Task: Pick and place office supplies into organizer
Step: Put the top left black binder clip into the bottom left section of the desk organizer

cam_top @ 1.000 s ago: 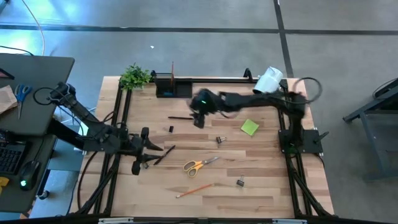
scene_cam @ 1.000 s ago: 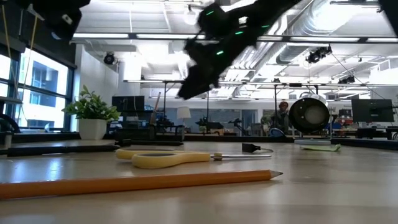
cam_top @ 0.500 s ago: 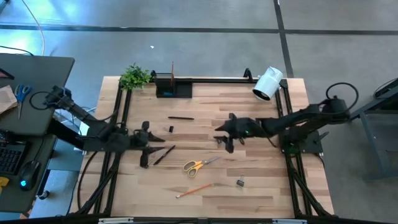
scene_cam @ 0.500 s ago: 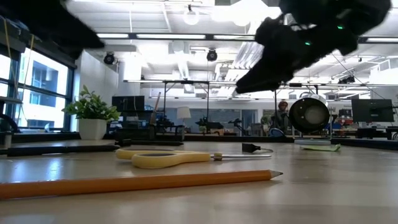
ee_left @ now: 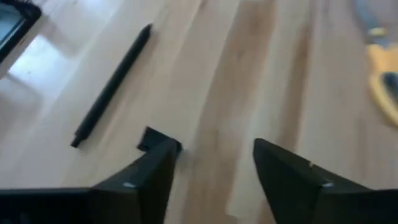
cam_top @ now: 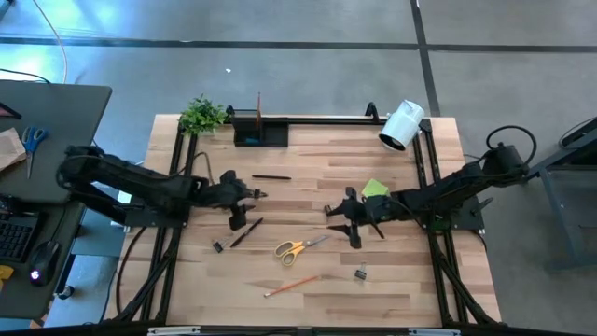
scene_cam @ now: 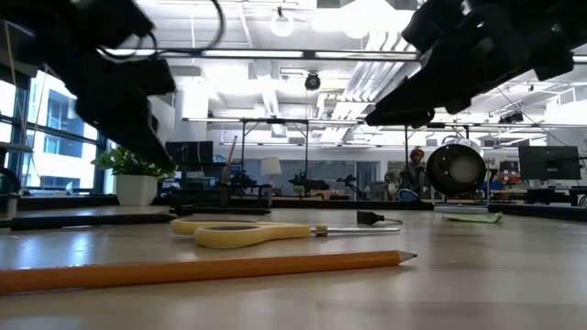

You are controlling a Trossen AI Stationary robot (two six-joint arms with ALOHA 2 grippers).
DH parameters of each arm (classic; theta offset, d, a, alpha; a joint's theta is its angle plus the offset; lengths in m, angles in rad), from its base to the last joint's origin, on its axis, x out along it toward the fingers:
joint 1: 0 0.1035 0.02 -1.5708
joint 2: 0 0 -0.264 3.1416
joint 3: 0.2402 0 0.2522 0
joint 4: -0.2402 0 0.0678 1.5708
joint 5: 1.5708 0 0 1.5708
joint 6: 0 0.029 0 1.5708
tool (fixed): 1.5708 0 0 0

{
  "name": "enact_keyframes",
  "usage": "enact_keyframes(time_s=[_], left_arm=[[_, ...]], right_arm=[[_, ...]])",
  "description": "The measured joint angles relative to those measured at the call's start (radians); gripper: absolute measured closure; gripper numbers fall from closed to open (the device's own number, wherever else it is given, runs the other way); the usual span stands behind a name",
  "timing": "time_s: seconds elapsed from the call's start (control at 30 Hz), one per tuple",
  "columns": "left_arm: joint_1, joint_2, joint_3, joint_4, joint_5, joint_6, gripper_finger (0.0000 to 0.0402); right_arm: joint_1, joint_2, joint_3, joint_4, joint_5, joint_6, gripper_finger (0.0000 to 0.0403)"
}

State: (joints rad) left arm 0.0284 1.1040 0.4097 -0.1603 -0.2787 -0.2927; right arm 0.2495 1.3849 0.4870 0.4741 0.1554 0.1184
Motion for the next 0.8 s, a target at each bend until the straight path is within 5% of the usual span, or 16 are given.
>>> enact_keyframes(time_s=[0.17,0.3,0.53,0.8], left_arm=[[0.075,0.122,0.101,-0.019,0.0,0.057,0.0121],[0.148,0.216,0.23,-0.184,0.02,0.125,0.0098],[0.208,0.37,0.425,-0.501,0.077,0.336,0.0123],[0.208,0.484,0.498,-0.552,0.061,0.495,0.0137]], right_arm=[[0.039,0.001,0.0,0.0,0.01,-0.026,0.0224],[0.075,0.001,0.0,-0.005,0.028,-0.04,0.0234],[0.14,0.001,0.0,-0.014,0.027,-0.058,0.025],[0.178,0.001,0.0,-0.022,0.036,-0.074,0.0251]])
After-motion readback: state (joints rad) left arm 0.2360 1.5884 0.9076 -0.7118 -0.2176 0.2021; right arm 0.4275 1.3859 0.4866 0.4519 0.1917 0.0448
